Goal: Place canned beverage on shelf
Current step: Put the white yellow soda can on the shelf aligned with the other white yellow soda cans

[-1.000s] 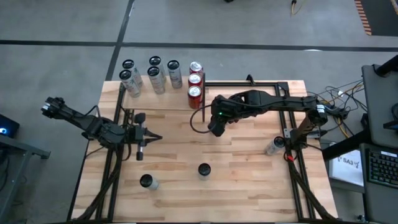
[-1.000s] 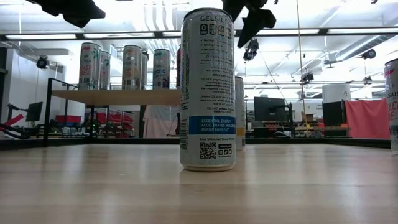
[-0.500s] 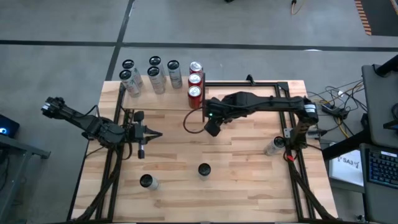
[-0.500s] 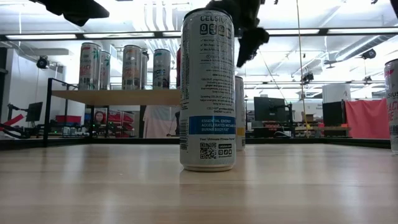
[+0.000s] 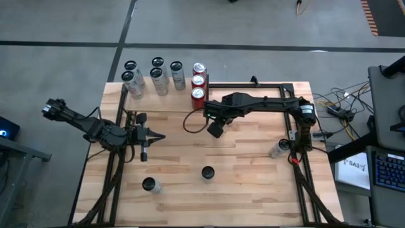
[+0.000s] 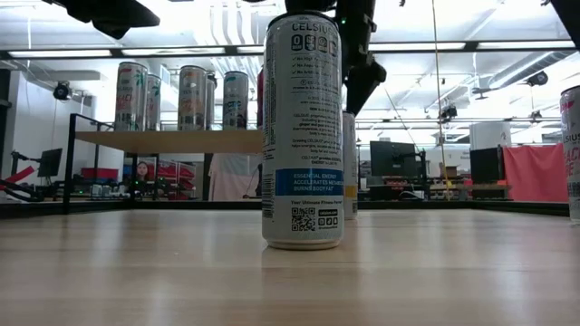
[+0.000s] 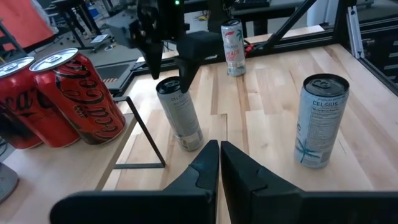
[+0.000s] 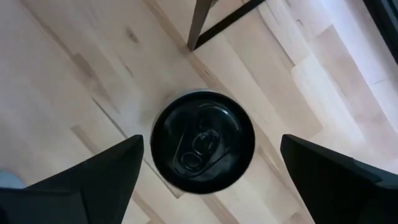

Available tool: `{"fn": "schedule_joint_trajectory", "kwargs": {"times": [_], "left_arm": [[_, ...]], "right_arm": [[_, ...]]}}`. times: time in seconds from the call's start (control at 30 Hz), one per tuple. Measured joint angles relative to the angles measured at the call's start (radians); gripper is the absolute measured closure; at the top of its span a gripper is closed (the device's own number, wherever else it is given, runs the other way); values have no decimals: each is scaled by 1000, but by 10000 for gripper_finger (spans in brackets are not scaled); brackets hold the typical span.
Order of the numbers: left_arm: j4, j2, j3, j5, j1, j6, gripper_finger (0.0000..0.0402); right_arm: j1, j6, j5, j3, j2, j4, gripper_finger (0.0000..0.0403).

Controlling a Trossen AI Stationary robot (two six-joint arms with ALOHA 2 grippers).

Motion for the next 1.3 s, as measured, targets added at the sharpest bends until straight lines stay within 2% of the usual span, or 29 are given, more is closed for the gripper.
{"fn": "schedule_joint_trajectory", "kwargs": {"times": [0.33,0.43,0.63,0.9,1.1,1.3], "left_arm": [[1,0,0,-6,0,8,402],[3,0,0,-6,0,7,402],[4,0,0,-6,0,-4,402],[69,4,0,-5,0,-9,402],[112,26,0,-6,0,4,402],[190,64,0,-9,0,51,402]], "right_arm": [[0,-19,1,-4,46,16,41],[1,-20,2,-6,47,22,68],[3,-18,1,-6,44,18,154],[46,-35,3,15,-10,-24,154],[110,-36,57,51,-89,-27,154],[175,-64,97,68,-152,44,154]]}}
